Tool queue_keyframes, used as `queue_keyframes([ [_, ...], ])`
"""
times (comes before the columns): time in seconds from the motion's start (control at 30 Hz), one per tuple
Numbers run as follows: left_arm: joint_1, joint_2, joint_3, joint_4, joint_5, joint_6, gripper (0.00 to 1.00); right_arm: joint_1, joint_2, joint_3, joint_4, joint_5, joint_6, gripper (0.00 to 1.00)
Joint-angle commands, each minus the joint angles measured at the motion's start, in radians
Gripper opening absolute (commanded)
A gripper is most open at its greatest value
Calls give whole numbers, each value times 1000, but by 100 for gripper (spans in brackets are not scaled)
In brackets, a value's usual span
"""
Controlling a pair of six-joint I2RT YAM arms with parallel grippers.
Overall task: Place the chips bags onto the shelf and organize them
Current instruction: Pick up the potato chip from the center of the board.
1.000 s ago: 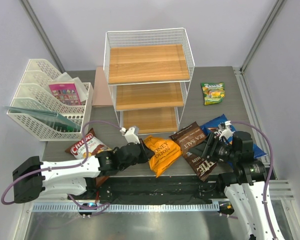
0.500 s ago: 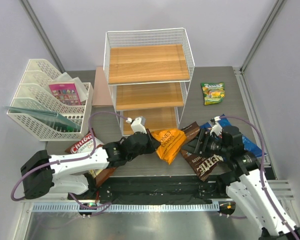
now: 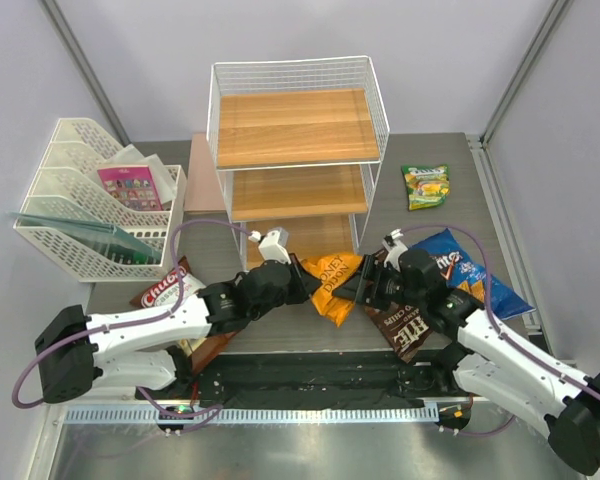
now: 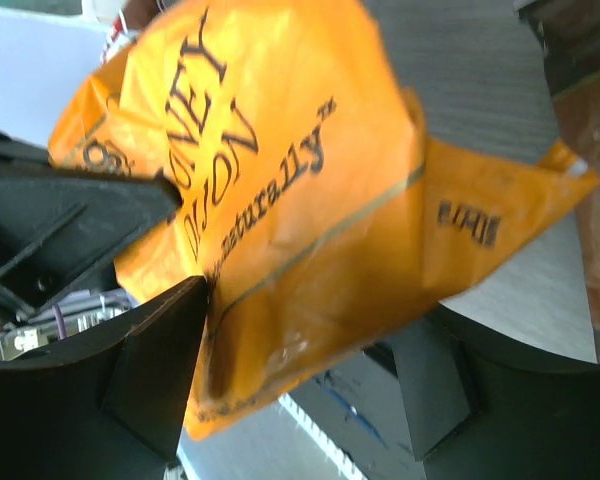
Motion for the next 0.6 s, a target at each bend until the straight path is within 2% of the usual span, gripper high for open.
queue_keyframes([
  [0.0,2,-48,5,53,8,12,0,14,31,11,155,87,9,77],
  [0.43,0,-30,-34,91,91,3,0,79,157,-48,473,139,34,76],
  [0.57,0,-45,-50,91,93,7,0,123,206,-35,490,166,25,72],
])
